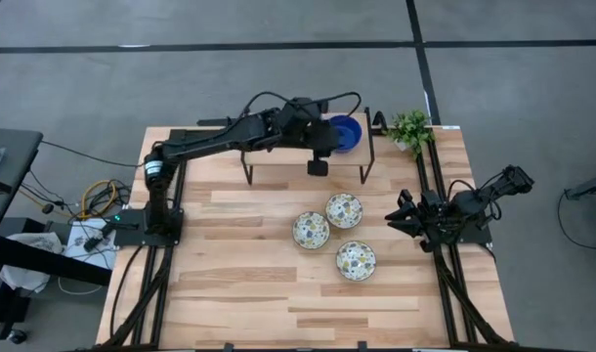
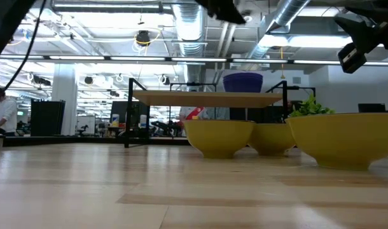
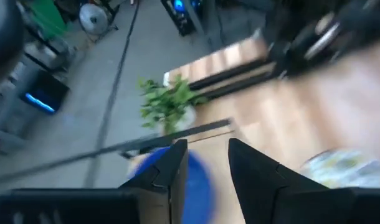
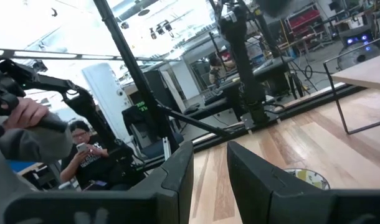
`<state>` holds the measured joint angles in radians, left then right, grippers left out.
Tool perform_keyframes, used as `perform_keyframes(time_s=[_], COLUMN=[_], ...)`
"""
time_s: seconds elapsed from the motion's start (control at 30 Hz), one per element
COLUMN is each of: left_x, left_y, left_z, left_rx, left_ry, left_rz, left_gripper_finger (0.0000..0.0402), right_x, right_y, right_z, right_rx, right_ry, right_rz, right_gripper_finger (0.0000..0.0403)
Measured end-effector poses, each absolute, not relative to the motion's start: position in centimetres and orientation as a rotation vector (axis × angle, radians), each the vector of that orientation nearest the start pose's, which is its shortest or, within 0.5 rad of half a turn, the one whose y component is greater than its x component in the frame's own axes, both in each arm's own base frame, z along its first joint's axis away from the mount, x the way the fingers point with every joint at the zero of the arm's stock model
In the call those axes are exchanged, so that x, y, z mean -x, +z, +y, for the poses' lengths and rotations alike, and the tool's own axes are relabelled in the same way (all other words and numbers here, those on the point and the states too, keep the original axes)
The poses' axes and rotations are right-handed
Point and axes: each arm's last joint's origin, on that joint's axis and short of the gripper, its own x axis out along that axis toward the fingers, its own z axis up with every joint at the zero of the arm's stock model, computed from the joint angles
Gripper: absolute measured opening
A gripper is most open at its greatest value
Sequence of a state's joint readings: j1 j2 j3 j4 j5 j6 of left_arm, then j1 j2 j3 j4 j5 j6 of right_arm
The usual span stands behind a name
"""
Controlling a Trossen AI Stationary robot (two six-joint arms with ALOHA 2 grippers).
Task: Pick & Place Mini bowls
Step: Put the top white patterned bowl on the shelf
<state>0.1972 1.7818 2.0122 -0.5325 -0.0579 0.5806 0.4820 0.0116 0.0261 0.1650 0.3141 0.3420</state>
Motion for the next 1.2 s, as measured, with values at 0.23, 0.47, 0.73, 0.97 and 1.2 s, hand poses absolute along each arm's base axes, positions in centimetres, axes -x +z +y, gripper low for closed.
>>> perform_keyframes(time_s=[0.23, 0.47, 0.73, 0.97, 1.2], left_x=[-34.3, -29.7, -25.8, -24.2, -23.5], left_y=[44.9, 41.4, 36.1, 32.2, 29.3], left_z=[5.0, 2.6, 0.1, -0.9, -0.8], left_rx=[-0.29, -0.054, 0.217, 0.347, 0.356], left_ry=[0.138, 0.12, 0.122, 0.142, 0.144], left_rz=[0.374, 0.46, 0.566, 0.64, 0.617], left_gripper_finger=[0.0116, 0.0115, 0.0116, 0.0113, 0.0112], right_x=[-8.7, -8.7, -8.6, -8.6, -8.5], right_y=[18.7, 18.8, 19.3, 19.5, 19.9], right_z=[3.6, 3.6, 3.5, 3.4, 3.2], right_rx=[-0.411, -0.508, -0.707, -0.754, -0.781], right_ry=[0.195, 0.204, 0.231, 0.23, 0.177], right_rz=[-0.136, -0.136, -0.162, -0.183, -0.24], right_gripper_finger=[0.0087, 0.0087, 0.0087, 0.0087, 0.0087])
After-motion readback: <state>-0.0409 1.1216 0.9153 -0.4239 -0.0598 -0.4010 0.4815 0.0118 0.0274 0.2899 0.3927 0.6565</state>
